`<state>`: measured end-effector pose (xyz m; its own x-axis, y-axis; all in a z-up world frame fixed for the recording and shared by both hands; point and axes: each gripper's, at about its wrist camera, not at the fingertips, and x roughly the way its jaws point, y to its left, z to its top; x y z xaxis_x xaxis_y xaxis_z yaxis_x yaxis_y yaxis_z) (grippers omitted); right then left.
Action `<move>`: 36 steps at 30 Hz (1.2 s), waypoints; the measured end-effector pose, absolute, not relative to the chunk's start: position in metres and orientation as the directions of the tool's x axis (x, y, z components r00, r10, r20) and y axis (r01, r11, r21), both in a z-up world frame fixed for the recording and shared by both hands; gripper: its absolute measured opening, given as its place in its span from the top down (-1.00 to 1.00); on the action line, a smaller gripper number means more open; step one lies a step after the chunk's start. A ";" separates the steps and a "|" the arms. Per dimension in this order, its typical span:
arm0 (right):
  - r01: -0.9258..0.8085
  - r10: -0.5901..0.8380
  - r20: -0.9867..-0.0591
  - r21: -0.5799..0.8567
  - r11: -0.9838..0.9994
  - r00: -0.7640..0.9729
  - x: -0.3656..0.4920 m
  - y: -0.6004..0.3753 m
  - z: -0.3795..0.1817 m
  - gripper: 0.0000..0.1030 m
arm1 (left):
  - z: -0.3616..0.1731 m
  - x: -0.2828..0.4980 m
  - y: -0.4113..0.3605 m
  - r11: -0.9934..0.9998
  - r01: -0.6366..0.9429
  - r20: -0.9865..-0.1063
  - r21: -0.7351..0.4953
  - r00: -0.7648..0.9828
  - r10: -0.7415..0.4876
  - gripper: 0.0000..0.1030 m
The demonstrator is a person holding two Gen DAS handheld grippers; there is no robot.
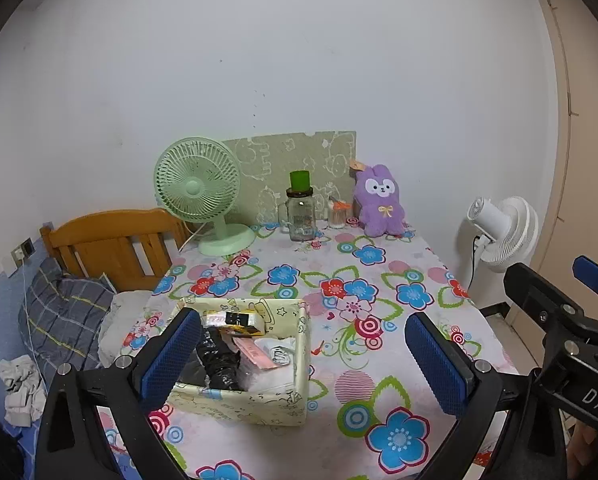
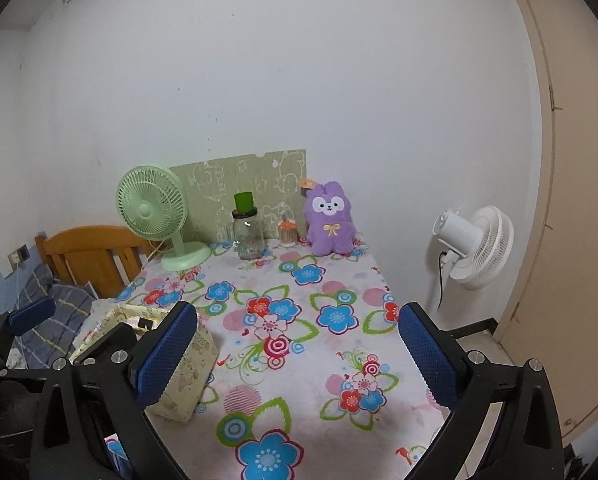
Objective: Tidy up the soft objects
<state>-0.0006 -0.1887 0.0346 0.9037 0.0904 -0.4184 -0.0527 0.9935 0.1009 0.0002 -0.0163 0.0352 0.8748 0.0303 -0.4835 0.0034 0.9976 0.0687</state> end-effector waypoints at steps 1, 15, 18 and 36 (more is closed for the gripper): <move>-0.052 0.091 -0.415 0.104 0.993 0.905 -0.002 -0.188 0.034 -1.00 | 0.036 -0.002 -0.015 0.998 0.002 -0.481 0.069 0.876 0.031 -0.99; -0.057 0.094 -0.420 0.101 0.993 0.903 -0.006 -0.178 0.032 -1.00 | 0.031 -0.006 0.004 0.999 -0.020 -0.484 0.028 0.874 0.031 -0.99; -0.061 0.096 -0.422 0.097 0.993 0.902 -0.006 -0.175 0.032 -1.00 | 0.031 -0.006 0.006 0.999 -0.026 -0.488 0.025 0.872 0.035 -0.99; -0.065 0.099 -0.422 0.095 0.993 0.901 -0.003 -0.175 0.033 -1.00 | 0.033 -0.006 0.007 0.999 -0.039 -0.489 0.025 0.871 0.046 -0.99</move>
<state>-0.0031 -0.1746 0.0331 0.9014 0.0988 -0.4216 -0.0646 0.9934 0.0947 -0.0059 0.0069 0.0331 0.8711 0.0464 -0.4889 -0.0393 0.9989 0.0250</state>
